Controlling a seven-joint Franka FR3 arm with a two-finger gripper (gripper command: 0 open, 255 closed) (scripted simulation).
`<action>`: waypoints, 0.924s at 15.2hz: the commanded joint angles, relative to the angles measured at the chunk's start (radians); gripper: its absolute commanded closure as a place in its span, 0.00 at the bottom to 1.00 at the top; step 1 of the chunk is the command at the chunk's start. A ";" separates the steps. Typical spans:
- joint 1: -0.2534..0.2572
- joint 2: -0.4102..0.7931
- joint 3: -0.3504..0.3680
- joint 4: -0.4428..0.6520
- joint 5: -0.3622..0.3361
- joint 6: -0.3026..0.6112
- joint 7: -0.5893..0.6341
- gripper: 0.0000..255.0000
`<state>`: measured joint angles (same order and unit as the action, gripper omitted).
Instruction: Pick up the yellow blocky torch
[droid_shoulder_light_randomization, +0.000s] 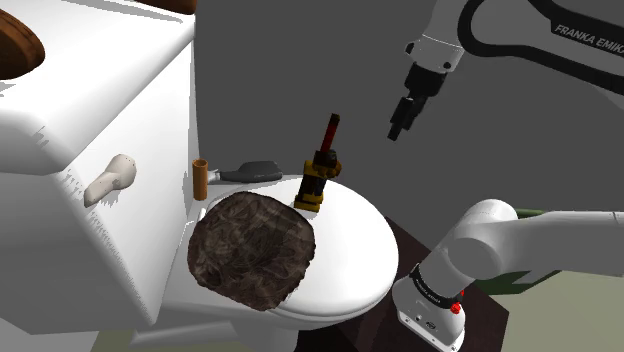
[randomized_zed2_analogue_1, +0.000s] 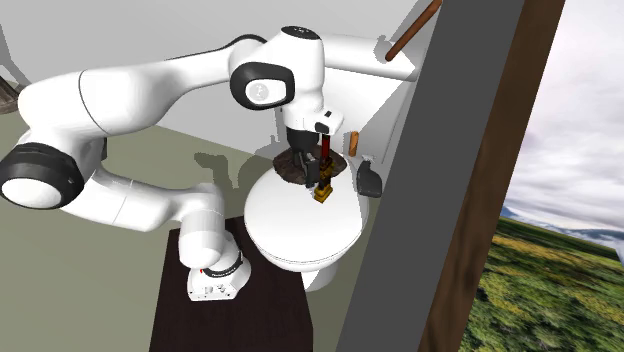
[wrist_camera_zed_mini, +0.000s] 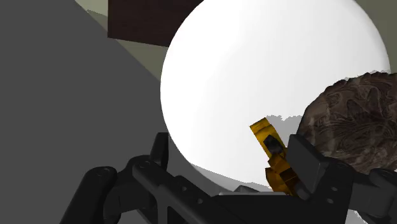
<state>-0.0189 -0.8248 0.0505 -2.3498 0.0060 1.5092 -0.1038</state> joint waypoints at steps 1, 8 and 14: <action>0.000 0.000 0.000 0.000 0.000 0.000 0.000 0.00; 0.140 0.175 0.028 0.036 0.035 0.152 -0.214 0.00; 0.223 0.271 0.053 0.051 0.059 0.240 -0.348 0.00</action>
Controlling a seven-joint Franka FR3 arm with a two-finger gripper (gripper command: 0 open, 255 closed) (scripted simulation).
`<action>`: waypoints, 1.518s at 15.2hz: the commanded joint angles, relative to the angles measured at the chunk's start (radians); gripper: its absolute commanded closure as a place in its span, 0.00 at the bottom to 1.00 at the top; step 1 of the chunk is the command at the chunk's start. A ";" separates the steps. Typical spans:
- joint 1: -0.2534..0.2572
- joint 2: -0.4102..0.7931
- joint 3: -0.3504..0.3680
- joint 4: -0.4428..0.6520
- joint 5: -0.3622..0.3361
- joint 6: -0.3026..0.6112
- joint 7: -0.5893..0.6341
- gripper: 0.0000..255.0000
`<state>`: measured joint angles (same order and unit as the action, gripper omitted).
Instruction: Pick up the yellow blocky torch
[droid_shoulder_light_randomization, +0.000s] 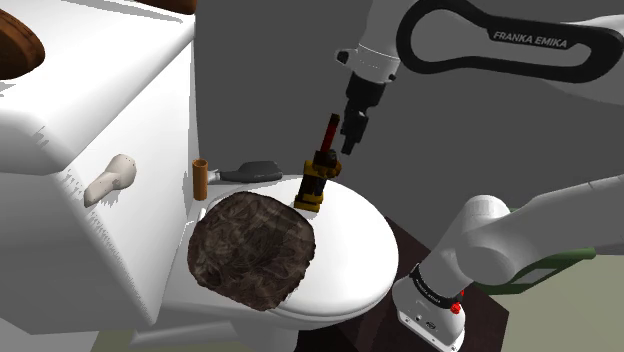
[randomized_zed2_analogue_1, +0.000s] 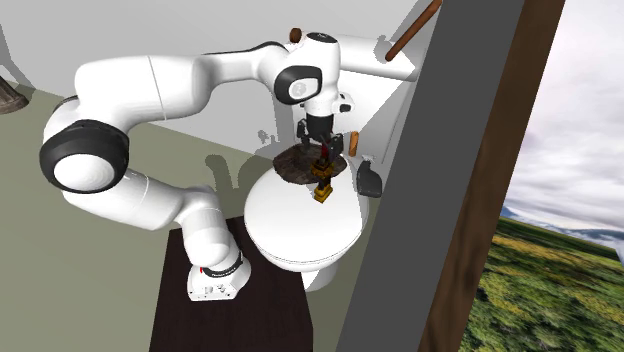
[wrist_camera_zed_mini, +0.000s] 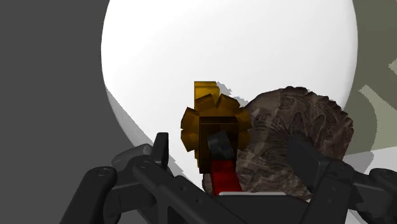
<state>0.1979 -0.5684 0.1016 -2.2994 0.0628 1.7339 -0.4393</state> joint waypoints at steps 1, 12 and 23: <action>0.007 0.014 0.003 -0.013 0.002 0.029 -0.013 0.00; 0.007 0.019 0.005 -0.085 0.004 0.105 -0.016 1.00; 0.007 0.014 0.003 -0.021 0.003 0.036 -0.013 1.00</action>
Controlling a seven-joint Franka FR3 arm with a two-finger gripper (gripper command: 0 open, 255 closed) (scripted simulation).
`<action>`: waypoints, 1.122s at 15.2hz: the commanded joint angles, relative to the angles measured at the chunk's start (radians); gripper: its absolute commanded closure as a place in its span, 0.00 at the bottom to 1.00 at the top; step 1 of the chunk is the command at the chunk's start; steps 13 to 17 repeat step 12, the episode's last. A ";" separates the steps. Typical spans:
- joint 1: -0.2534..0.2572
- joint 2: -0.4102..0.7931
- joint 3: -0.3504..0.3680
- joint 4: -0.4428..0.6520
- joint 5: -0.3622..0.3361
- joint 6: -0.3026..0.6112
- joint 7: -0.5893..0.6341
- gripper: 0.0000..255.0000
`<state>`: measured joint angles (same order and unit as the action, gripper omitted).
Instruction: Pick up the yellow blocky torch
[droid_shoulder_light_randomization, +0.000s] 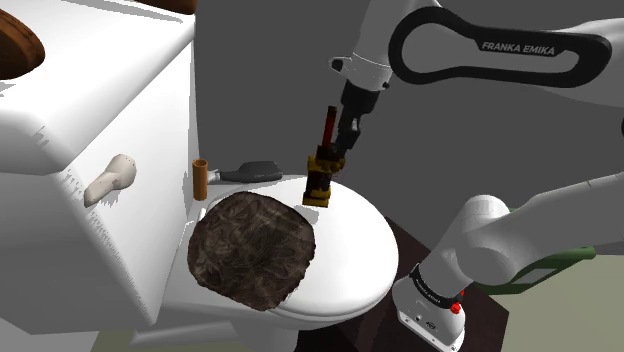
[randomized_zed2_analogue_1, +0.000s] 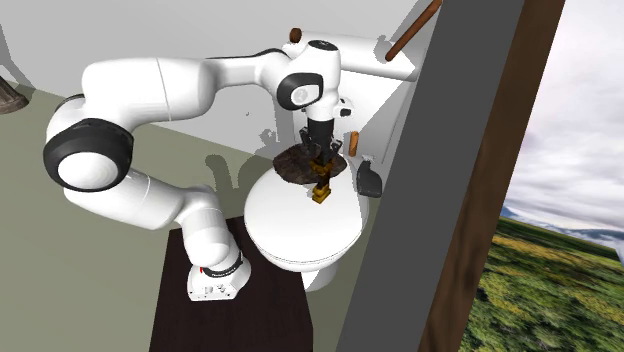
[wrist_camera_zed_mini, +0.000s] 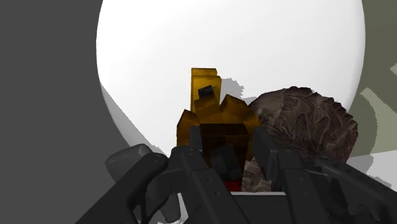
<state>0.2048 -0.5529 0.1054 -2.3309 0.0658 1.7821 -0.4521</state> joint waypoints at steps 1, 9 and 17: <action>0.000 -0.001 -0.001 0.024 -0.001 -0.025 0.000 1.00; -0.002 0.009 -0.005 0.140 -0.005 -0.131 0.003 1.00; -0.003 0.012 -0.006 0.157 -0.005 -0.145 0.003 1.00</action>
